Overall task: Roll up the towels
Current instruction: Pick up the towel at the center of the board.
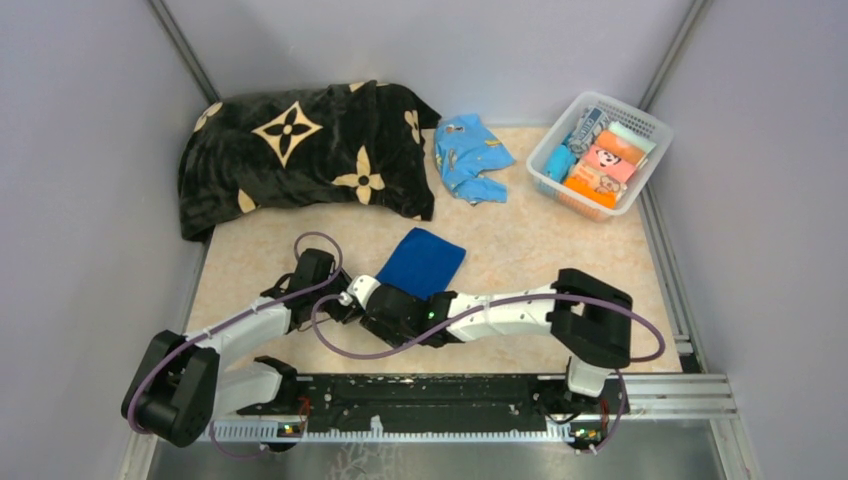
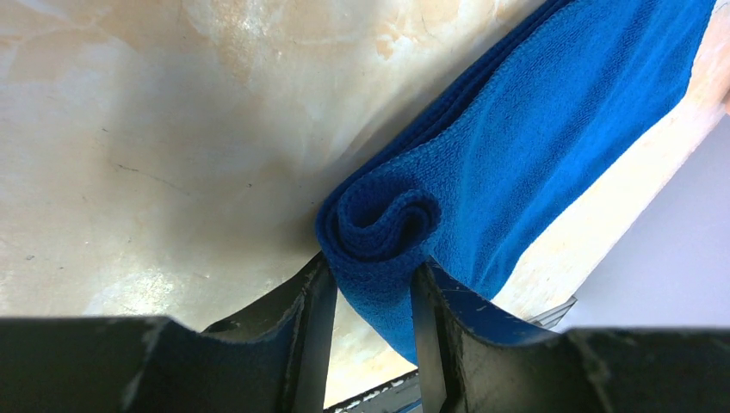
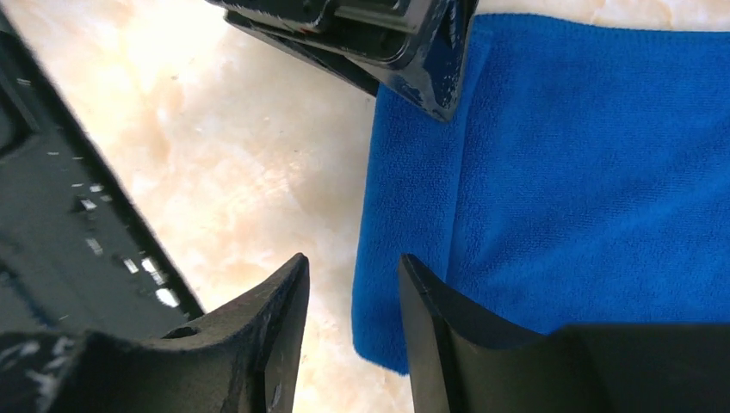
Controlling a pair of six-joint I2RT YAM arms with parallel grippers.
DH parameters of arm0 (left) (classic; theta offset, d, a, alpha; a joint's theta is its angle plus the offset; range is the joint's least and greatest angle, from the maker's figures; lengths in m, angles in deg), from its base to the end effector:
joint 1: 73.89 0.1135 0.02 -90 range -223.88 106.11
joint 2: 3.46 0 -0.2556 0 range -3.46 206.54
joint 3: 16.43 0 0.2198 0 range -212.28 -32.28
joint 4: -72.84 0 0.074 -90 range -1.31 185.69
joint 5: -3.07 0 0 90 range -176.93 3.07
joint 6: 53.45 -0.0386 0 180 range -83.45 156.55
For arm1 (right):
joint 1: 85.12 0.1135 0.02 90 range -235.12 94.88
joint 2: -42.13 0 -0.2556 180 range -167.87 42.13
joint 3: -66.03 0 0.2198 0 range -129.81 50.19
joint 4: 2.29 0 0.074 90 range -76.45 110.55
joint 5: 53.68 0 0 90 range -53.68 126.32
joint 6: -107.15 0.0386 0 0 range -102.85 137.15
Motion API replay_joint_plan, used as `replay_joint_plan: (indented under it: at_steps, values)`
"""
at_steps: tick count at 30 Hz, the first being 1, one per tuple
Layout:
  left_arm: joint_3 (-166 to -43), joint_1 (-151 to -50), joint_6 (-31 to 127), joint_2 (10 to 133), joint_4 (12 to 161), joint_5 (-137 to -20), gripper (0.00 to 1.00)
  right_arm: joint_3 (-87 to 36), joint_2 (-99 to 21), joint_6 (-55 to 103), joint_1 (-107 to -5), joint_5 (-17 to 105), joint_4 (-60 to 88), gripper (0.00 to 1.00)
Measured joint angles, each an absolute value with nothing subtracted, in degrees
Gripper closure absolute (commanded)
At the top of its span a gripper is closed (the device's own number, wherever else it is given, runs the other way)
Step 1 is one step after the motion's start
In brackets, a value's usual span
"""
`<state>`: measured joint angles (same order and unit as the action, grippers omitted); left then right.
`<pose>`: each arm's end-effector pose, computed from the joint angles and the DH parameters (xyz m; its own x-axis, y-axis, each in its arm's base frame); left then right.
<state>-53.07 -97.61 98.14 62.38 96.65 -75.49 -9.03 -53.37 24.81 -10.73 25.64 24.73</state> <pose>0.1567 -0.0772 0.1502 -0.7908 -0.5942 -0.1469 -0.4036 0.6867 -0.6046 0.0946 0.3122 0.2087 -0.3182 -0.6520 -0.6883 -0.8781 0.4763 -0.0452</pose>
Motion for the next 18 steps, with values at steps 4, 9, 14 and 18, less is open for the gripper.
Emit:
replay_joint_plan:
  at_steps: [4,9,14,18]
  values:
    - [-53.2,-97.6,98.0,62.4,96.8,-75.5,0.56,-9.9,-58.1,23.7,-9.3,21.5,25.6,0.55]
    - [-53.2,-97.6,97.9,62.4,96.9,-75.6,0.56,-10.2,-60.4,23.2,-7.9,16.3,27.0,0.55]
    - [-53.3,-97.6,97.7,62.4,97.0,-75.6,0.56,-10.4,-61.5,23.3,-7.0,13.1,27.1,0.55]
    - [-53.6,-97.6,97.3,62.7,97.3,-75.6,0.56,-10.3,-61.6,23.5,-6.9,12.3,27.1,0.55]
